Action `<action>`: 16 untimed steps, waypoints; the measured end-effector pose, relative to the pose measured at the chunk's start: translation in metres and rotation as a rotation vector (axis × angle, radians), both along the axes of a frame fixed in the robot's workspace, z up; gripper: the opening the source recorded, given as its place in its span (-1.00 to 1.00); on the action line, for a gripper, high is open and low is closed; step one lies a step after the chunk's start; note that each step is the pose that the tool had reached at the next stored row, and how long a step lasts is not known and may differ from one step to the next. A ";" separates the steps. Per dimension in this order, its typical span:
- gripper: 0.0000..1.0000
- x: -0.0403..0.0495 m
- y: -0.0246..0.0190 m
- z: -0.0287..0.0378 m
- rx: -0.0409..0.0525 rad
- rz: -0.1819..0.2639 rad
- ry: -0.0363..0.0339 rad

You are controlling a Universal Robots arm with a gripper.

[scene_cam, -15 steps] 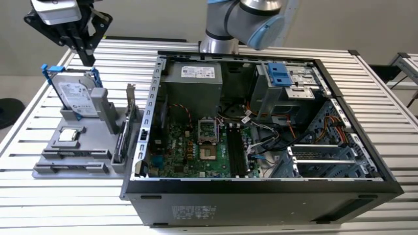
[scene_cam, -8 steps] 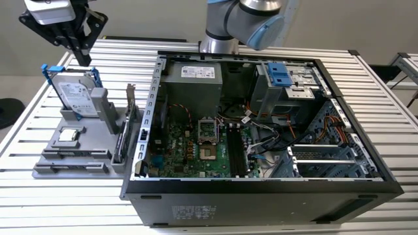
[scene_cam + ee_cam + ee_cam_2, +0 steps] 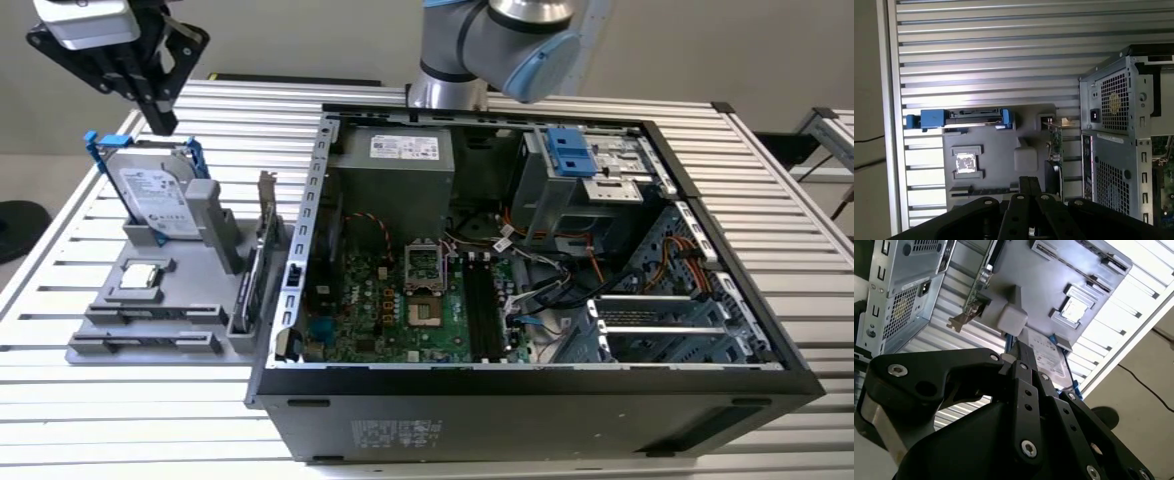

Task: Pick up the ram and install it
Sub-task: 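Reach for the ram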

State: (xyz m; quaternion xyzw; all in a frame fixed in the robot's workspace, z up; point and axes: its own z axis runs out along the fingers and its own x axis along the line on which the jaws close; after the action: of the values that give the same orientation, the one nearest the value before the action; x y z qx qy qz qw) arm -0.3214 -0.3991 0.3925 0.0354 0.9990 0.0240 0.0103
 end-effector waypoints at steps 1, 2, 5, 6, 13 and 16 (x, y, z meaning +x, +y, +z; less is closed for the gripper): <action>-1.00 -0.0013 0.0000 0.0000 0.0000 0.000 0.0000; -1.00 -0.0026 0.0000 0.0000 -0.0001 0.000 0.0001; -1.00 -0.0063 0.0000 0.0000 0.0000 0.000 0.0000; -1.00 -0.0075 0.0000 0.0000 -0.0001 0.000 0.0000; -1.00 -0.0166 0.0000 -0.0001 0.0000 0.000 0.0000; -1.00 -0.0202 0.0000 -0.0002 0.0000 0.000 0.0000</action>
State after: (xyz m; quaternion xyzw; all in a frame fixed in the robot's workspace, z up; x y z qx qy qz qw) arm -0.3416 -0.3991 0.3923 0.0354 0.9990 0.0240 0.0104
